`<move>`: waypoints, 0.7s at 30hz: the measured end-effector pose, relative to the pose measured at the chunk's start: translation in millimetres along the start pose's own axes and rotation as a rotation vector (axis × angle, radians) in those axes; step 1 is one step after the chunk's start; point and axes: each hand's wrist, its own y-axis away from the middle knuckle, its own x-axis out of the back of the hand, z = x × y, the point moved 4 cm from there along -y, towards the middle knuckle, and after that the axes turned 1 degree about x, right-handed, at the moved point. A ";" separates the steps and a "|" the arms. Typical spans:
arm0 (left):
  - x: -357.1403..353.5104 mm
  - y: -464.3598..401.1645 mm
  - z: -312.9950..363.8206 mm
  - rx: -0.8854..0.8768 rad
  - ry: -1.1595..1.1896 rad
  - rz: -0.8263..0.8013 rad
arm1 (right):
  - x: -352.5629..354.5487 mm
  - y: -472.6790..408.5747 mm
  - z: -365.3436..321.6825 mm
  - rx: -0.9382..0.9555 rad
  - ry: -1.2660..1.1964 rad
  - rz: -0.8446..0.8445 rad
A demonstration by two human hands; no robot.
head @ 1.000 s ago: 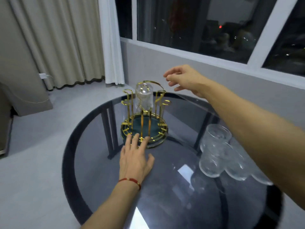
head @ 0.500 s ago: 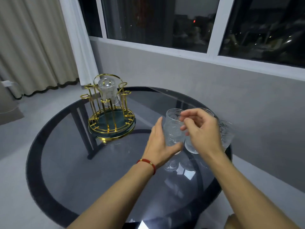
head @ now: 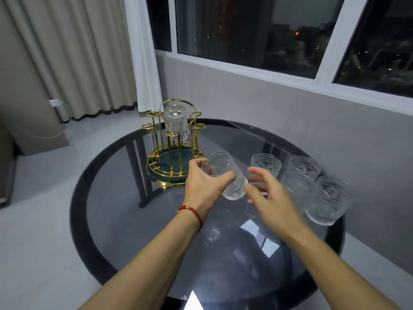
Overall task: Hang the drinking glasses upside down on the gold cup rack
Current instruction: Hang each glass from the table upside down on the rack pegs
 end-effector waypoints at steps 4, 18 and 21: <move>21.4 -4.8 -2.5 0.129 0.240 0.055 | -39.9 -32.2 -7.2 -0.288 -0.237 -0.100; 82.7 -33.5 -50.3 -0.277 -0.950 0.108 | 0.8 -105.5 -59.3 -0.222 -0.477 0.202; 80.2 -38.2 -74.5 -0.225 -1.035 0.041 | 9.6 -130.3 -113.5 -0.027 -0.342 0.353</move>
